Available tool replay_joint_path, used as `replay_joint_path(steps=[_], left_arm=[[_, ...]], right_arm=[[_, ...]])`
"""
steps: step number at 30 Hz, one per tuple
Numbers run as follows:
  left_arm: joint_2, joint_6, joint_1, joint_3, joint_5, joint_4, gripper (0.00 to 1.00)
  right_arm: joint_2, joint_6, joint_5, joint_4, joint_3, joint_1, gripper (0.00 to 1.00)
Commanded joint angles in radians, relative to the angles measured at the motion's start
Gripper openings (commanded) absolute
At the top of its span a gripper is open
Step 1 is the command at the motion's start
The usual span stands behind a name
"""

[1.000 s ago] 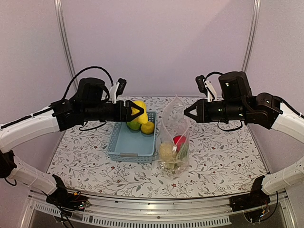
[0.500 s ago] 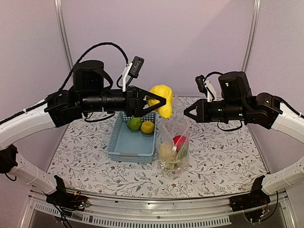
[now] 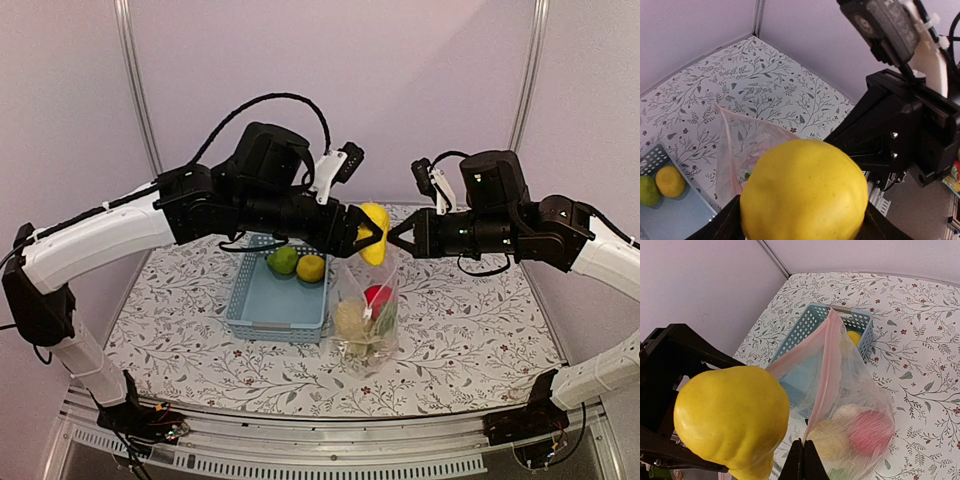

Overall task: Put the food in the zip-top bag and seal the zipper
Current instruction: Place the fake fruit in the zipper food storage bag.

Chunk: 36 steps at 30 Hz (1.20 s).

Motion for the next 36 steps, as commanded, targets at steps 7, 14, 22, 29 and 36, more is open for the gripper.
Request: replay_joint_path(steps=[7, 14, 22, 29, 36], left_arm=[[0.082, 0.025, -0.010, 0.113, -0.242, -0.249, 0.68], [0.118, 0.032, -0.010, 0.141, -0.246, -0.253, 0.81], [0.116, 0.034, -0.010, 0.149, -0.263, -0.250, 0.92], [0.107, 0.029, -0.010, 0.143, -0.259, -0.242, 0.92], [0.070, 0.029, -0.010, 0.117, -0.234, -0.197, 0.93]], right_arm=[[-0.017, -0.008, -0.004, 0.010, 0.021, 0.007, 0.00], [-0.014, -0.005, -0.003, 0.010, 0.021, 0.007, 0.00], [-0.017, -0.008, -0.004, 0.009, 0.020, 0.007, 0.00], [-0.020, -0.006, -0.004, 0.007, 0.015, 0.007, 0.00], [-0.028, -0.005, -0.004, 0.007, 0.012, 0.007, 0.00]])
